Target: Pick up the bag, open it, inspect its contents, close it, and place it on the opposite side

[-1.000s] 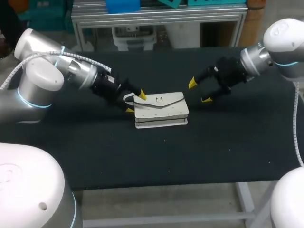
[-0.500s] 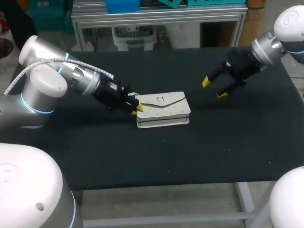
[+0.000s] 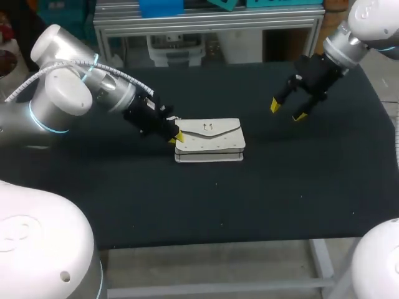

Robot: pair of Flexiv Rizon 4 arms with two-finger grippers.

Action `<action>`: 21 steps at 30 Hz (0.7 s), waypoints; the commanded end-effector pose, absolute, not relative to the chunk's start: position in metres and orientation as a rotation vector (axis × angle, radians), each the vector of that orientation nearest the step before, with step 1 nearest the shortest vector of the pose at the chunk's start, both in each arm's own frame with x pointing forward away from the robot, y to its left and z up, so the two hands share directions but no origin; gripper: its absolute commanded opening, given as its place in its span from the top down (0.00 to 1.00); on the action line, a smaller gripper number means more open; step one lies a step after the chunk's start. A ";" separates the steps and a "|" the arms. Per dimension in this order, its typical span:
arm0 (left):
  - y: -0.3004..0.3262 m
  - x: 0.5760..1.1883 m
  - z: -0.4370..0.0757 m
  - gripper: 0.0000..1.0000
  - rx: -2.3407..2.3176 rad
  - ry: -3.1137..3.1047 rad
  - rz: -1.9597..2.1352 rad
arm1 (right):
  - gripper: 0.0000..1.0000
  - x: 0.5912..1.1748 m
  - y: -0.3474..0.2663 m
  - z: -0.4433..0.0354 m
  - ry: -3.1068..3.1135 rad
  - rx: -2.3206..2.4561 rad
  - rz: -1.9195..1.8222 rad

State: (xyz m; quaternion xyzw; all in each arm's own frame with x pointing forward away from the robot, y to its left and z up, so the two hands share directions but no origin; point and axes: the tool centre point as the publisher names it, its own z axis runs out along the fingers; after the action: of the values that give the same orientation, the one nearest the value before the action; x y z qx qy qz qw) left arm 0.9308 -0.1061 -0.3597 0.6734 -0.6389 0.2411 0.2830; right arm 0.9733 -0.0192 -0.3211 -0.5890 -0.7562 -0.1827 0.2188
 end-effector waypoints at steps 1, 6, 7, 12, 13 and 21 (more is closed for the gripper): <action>-0.106 0.933 -0.359 1.00 1.802 -1.712 0.639 | 0.00 0.975 -0.019 -0.321 -2.091 -1.627 -0.496; -0.106 0.933 -0.359 1.00 1.802 -1.712 0.639 | 0.00 0.975 -0.019 -0.321 -2.091 -1.627 -0.496; -0.106 0.933 -0.359 1.00 1.802 -1.712 0.639 | 0.00 0.975 -0.019 -0.321 -2.091 -1.627 -0.496; -0.078 0.950 -0.354 1.00 1.779 -1.809 0.681 | 0.00 0.985 -0.040 -0.320 -2.095 -1.707 -0.519; -0.071 0.951 -0.353 1.00 1.787 -1.813 0.696 | 0.00 0.988 -0.049 -0.318 -2.096 -1.726 -0.541; -0.011 0.979 -0.350 1.00 1.838 -1.869 0.695 | 0.00 1.013 -0.100 -0.307 -2.135 -1.920 -0.530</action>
State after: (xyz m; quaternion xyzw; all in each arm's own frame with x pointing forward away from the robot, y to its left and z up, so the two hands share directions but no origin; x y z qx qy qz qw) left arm 0.9752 -0.0298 -0.3566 0.6651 -0.6722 0.2524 0.2054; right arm 1.0182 -0.0948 -0.3114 -0.6444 -0.7318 -0.1768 0.1342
